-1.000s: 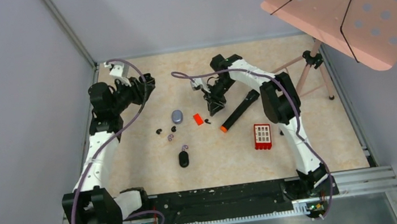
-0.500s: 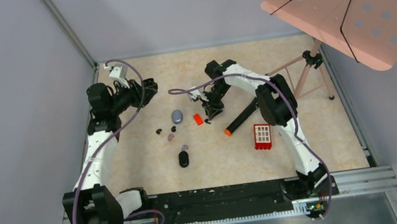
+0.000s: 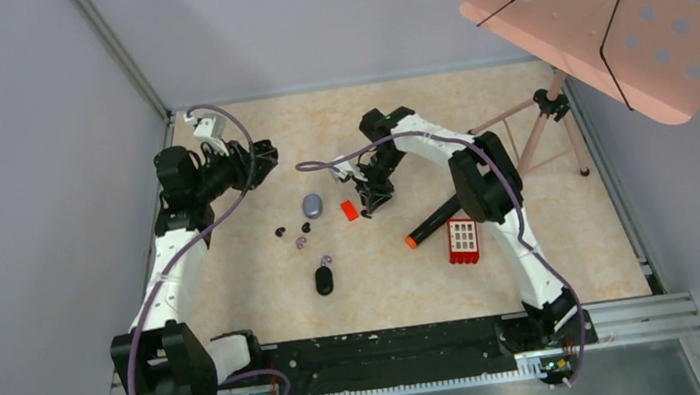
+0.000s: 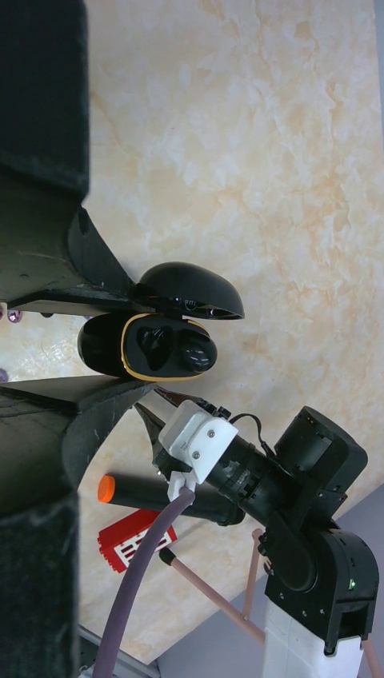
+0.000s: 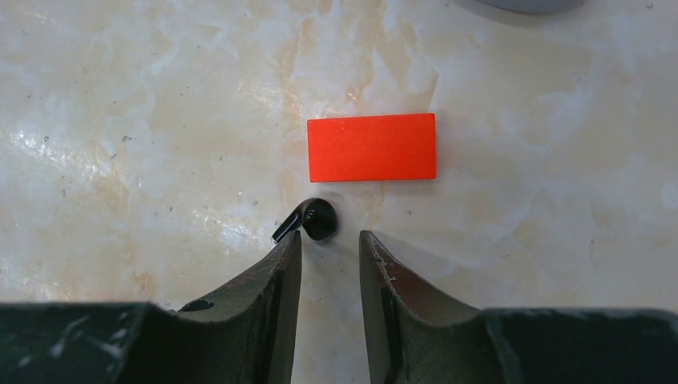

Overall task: Insert the wireless bluetooth earbuds into the charging case
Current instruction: Pick up the earbud from the center of the board.

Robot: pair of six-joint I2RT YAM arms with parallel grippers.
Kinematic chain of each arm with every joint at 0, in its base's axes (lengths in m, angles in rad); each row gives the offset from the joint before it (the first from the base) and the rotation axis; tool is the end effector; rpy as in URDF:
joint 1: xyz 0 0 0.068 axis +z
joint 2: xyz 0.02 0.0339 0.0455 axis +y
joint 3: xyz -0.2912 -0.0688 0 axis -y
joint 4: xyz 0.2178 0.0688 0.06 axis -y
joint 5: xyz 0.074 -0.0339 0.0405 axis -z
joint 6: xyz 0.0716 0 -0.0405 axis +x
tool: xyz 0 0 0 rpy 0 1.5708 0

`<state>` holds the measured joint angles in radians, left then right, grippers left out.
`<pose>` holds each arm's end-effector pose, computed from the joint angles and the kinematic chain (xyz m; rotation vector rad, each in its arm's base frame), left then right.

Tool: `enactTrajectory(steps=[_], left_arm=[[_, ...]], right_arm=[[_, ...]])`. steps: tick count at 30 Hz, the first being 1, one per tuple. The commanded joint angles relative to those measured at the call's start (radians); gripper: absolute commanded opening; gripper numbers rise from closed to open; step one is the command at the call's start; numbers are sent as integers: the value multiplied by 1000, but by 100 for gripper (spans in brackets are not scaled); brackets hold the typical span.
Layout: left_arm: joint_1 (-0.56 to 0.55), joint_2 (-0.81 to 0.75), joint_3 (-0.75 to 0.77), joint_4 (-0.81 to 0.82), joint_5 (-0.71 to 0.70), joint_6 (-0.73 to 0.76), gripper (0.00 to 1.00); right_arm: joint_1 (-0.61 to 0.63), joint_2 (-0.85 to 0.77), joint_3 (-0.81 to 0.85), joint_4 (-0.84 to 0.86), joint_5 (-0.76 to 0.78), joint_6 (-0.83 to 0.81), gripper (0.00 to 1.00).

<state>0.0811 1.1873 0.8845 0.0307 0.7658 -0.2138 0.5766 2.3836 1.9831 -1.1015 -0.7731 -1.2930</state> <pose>0.2610 -0.0286 0.3421 0.2732 1.8161 -0.7942 0.3618 0.2949 0.1591 -2.1473 1.5394 0.9752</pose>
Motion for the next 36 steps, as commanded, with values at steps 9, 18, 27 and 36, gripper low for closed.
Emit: enactTrajectory(steps=[9, 18, 27, 36], left_arm=[[6, -5, 30, 26, -14, 10, 0], [6, -15, 22, 27, -16, 13, 0], [6, -18, 14, 32, -16, 13, 0], [6, -17, 11, 43, -10, 5, 0]], right_arm=[[51, 11, -48, 29, 6, -46, 29], [51, -11, -84, 38, 34, -41, 30], [41, -99, -207, 216, 77, 57, 33], [34, -132, -277, 291, 112, 86, 33]])
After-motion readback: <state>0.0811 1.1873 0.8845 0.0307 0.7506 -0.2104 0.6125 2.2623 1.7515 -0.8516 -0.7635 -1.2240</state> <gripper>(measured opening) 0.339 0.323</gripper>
